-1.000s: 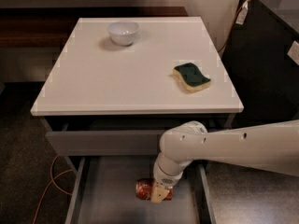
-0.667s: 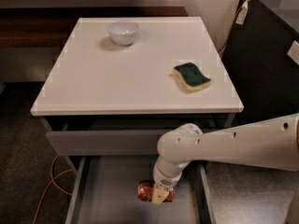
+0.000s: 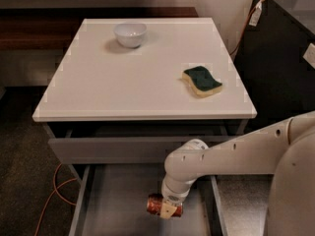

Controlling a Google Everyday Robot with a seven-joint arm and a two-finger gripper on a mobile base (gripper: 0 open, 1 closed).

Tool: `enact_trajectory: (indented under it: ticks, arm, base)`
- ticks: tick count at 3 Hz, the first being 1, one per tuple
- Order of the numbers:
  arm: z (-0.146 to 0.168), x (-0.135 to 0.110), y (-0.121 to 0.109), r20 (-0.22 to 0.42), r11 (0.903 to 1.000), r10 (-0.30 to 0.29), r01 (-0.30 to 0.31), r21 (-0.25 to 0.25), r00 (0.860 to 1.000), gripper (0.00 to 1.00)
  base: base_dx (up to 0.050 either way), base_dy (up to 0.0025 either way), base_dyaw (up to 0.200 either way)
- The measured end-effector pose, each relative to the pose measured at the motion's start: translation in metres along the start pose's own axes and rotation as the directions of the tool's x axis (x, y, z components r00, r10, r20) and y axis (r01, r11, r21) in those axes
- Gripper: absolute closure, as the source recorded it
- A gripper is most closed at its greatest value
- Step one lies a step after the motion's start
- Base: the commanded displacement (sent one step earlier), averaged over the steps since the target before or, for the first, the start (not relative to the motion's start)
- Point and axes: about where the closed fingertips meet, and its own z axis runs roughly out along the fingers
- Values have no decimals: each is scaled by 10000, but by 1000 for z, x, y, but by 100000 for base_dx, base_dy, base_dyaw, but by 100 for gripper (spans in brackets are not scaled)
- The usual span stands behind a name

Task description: Place coke can into middle drawer

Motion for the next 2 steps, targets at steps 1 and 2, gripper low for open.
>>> enact_trajectory:
  ticks: [1,2]
  arm:
    - [14,4,-2,-380,9998,114,-109,136,9992,100]
    - [33,11,-5,-899,9999,123,-111,130,9959,100]
  base:
    - [0,0,0]
    - [0,0,0]
